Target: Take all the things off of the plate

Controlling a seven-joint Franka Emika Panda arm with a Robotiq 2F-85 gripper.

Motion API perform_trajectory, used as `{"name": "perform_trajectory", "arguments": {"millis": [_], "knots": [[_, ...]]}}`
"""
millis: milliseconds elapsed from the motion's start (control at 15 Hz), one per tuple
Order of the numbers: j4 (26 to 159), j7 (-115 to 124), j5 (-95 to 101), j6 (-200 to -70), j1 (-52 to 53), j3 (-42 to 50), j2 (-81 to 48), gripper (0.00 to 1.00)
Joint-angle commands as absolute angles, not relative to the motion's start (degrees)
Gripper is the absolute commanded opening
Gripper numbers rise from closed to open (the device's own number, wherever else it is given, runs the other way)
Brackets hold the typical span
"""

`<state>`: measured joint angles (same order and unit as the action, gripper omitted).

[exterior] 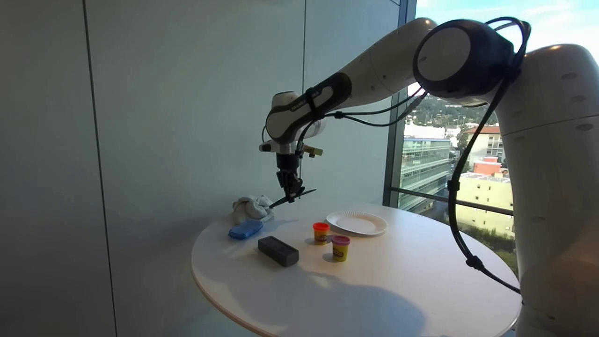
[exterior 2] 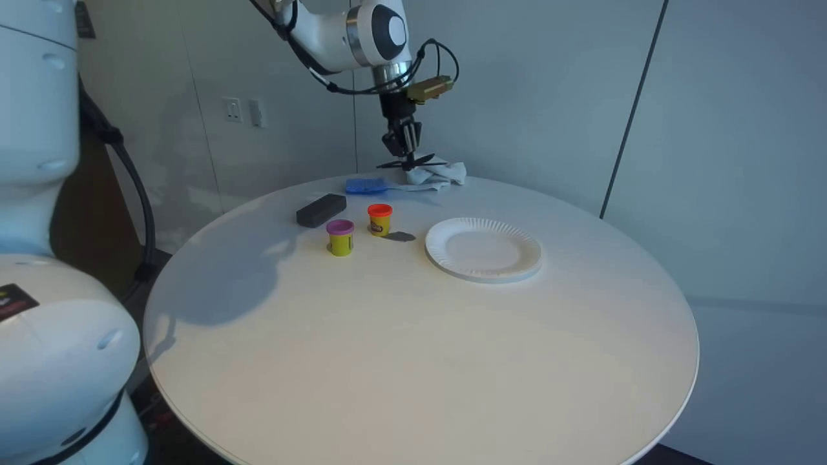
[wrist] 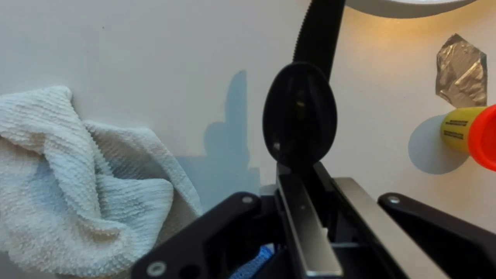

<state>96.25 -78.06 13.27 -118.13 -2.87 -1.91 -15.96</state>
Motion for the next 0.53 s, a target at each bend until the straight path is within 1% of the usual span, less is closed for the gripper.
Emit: {"name": "perform_trajectory", "arguments": {"millis": [0, 467], "knots": [[91.4, -83.6, 13.4, -119.0, -2.4, -2.7, -19.8, 0.06], [83.5, -89.5, 13.5, -119.3, -0.1, -4.8, -25.6, 0.06]]}}
